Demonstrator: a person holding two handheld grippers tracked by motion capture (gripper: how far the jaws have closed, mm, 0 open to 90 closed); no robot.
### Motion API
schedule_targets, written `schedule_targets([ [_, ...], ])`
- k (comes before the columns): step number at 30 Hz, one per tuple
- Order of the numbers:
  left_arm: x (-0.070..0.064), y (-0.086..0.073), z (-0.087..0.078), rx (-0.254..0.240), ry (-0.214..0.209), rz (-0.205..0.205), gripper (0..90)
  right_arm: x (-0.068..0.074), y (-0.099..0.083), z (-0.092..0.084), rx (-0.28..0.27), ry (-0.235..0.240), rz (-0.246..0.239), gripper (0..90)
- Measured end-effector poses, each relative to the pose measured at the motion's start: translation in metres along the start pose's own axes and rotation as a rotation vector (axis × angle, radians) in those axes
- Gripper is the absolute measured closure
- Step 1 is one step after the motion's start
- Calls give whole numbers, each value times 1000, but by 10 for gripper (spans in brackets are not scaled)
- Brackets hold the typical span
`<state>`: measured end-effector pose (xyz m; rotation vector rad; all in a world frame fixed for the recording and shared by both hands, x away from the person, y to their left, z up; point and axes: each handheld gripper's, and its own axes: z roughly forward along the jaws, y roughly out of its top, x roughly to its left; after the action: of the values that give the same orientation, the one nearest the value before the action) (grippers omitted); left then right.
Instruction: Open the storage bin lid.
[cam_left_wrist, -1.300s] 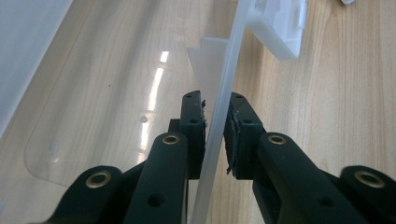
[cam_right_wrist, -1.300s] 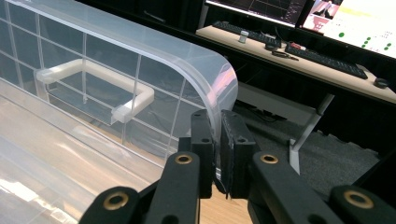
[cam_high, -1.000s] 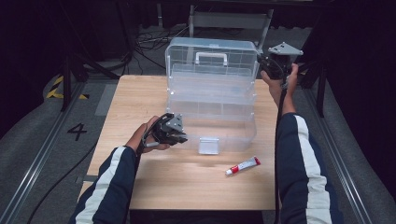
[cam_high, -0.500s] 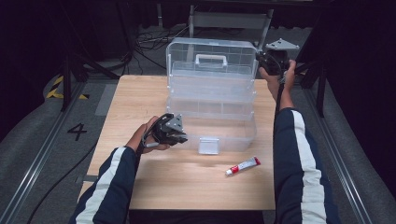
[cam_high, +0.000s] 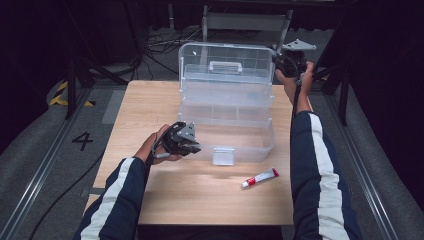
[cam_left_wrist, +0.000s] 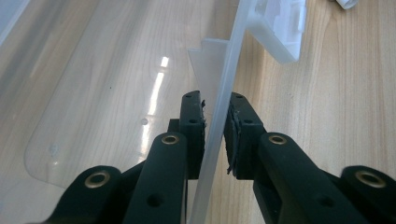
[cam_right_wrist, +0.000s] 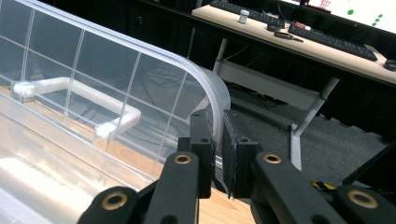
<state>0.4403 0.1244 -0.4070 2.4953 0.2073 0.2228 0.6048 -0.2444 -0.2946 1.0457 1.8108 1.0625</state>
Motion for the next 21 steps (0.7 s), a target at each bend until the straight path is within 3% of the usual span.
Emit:
schedule_targets([
  [8, 0, 0, 0, -1, -3, -5, 789, -1, -2, 8, 1, -9, -2, 834],
  [21, 0, -1, 0, -12, -1, -6, 788, -5, 1, 23, 57, -5, 16, 831],
])
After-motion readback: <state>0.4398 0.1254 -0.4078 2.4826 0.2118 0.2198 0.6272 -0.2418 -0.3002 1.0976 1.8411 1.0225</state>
